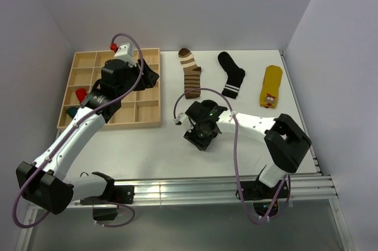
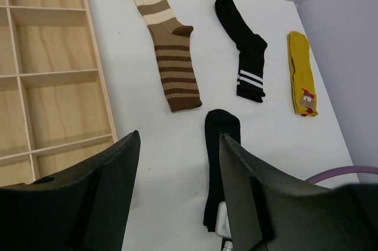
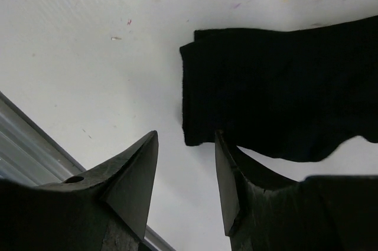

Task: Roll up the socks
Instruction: Roll the sock at the center of the board.

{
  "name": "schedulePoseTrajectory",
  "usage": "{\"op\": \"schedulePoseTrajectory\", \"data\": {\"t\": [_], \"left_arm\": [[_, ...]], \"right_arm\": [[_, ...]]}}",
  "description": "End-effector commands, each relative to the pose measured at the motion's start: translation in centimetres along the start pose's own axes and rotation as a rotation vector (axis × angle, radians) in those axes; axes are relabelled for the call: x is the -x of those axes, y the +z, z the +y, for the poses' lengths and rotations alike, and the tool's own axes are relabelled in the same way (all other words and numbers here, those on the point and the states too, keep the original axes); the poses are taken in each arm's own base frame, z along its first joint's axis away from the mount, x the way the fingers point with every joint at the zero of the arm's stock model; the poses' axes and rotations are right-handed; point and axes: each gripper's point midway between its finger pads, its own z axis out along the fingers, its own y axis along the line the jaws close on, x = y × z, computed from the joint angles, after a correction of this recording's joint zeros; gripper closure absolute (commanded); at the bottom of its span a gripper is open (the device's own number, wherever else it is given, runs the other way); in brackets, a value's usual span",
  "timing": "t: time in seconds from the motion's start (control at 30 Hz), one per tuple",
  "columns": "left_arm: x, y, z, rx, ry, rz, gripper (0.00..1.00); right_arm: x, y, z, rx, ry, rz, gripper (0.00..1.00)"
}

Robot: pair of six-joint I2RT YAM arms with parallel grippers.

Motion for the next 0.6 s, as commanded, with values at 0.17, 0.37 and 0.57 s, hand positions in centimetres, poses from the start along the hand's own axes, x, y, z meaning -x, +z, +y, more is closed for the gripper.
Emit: {"op": "schedulePoseTrajectory", "data": {"t": [0.17,0.37,0.57], "left_arm": [[2.9,-0.4,-1.6,-0.076,-0.010,-0.081,0.39],[2.2,0.0,-1.6,-0.094,-0.006,-0.068,0.39],[1.4,0.3,-1.5,-0.108,-0.003,-0.052,0.39]], "right_arm": [[0.0,2.1,0.6,-0.007,0.016,0.034,0.51],[-0.4,3.3,-0.3,-0.046,0.026,0.070,0.52],[-1.0,4.1,-0.1,-0.031,0.024,0.105,0.58]]}}
